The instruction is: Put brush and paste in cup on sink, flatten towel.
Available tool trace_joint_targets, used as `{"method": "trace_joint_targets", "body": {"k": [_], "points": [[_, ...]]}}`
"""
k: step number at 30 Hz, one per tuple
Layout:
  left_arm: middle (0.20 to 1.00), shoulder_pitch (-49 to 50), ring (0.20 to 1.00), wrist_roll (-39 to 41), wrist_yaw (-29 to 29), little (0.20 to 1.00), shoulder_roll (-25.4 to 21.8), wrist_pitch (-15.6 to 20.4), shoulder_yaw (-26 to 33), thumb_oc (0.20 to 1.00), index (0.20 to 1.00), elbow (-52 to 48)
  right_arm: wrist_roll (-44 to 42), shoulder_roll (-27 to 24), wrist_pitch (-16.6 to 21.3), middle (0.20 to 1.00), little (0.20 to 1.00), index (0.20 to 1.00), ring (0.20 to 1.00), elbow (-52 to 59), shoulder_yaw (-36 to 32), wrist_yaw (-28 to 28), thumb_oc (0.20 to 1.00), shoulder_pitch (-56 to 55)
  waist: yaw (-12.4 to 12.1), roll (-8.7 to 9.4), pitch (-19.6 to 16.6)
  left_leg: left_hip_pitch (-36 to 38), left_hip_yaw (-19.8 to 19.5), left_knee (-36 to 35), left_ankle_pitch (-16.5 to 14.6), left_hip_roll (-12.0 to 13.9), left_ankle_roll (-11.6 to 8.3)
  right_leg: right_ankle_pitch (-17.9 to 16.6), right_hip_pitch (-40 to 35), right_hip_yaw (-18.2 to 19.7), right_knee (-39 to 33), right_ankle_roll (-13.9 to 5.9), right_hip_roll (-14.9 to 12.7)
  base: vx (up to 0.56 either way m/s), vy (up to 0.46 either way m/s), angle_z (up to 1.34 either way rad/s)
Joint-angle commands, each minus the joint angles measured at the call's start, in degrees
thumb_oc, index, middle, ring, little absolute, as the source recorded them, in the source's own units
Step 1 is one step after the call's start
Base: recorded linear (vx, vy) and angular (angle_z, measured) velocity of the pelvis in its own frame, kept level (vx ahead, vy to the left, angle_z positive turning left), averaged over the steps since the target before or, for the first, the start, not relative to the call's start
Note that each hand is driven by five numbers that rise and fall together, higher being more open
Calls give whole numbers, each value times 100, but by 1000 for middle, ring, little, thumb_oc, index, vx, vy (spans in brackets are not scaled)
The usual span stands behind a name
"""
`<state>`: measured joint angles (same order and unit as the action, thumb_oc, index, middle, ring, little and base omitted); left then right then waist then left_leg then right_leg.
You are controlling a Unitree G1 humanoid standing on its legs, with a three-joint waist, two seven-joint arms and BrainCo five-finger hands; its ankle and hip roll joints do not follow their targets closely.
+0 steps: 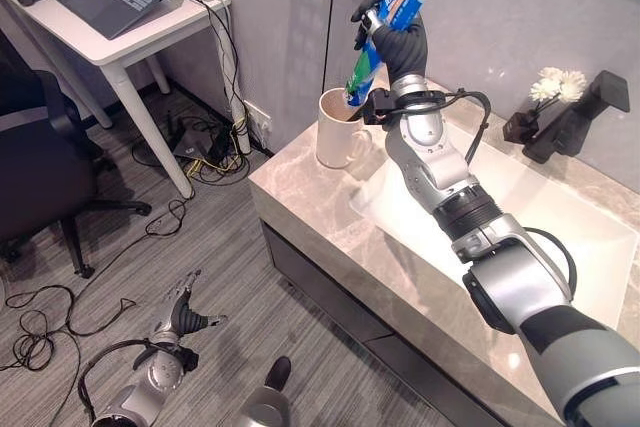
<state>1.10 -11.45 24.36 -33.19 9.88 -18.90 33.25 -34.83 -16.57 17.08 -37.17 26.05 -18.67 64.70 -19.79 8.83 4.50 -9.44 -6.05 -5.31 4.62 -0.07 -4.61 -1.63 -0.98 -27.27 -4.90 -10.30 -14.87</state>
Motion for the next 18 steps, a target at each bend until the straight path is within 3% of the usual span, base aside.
{"method": "trace_joint_targets", "body": {"k": [1,14,15,16,17,18], "points": [[1000,-265,1000,112,30,1000,-119,217,-99,1000,1000,95,-2,-334,265,200,200,200,200,148,25,19,200,263,-71,231,71,-396,216,31,116,-37,96,-1616,-384,119,135,-438,-540,0,0,0],[1000,-353,1000,175,5,1000,-99,216,-173,1000,1000,67,101,-284,208,200,200,200,200,5,89,-2,200,289,-71,310,164,-473,209,31,128,-42,112,-1661,-308,126,144,-433,-516,0,0,0],[1000,-353,1000,175,5,1000,-99,216,-172,1000,1000,67,102,-283,209,489,489,489,489,4,89,-2,489,289,-72,310,164,-472,210,31,127,-42,112,-1661,-308,126,144,-433,-516,0,0,0],[1000,-365,1000,179,17,1000,-82,210,-173,1000,1000,109,160,-270,184,564,564,564,564,-40,101,-24,564,295,-66,317,160,-466,209,31,127,-40,112,-1664,-308,136,139,-431,-512,0,0,0],[1000,-380,1000,195,37,1000,-63,211,-167,1000,1000,157,272,-262,153,1000,1000,1000,1000,-107,166,-50,1000,346,-55,332,148,-457,211,31,121,-33,114,-1665,-302,158,133,-426,-503,0,0,0],[1000,-381,1000,195,38,1000,-62,212,-166,1000,1000,158,273,-261,153,1000,1000,1000,1000,-108,168,-51,1000,347,-55,331,149,-457,212,31,121,-33,114,-1665,-302,159,133,-426,-503,0,0,0]]}}
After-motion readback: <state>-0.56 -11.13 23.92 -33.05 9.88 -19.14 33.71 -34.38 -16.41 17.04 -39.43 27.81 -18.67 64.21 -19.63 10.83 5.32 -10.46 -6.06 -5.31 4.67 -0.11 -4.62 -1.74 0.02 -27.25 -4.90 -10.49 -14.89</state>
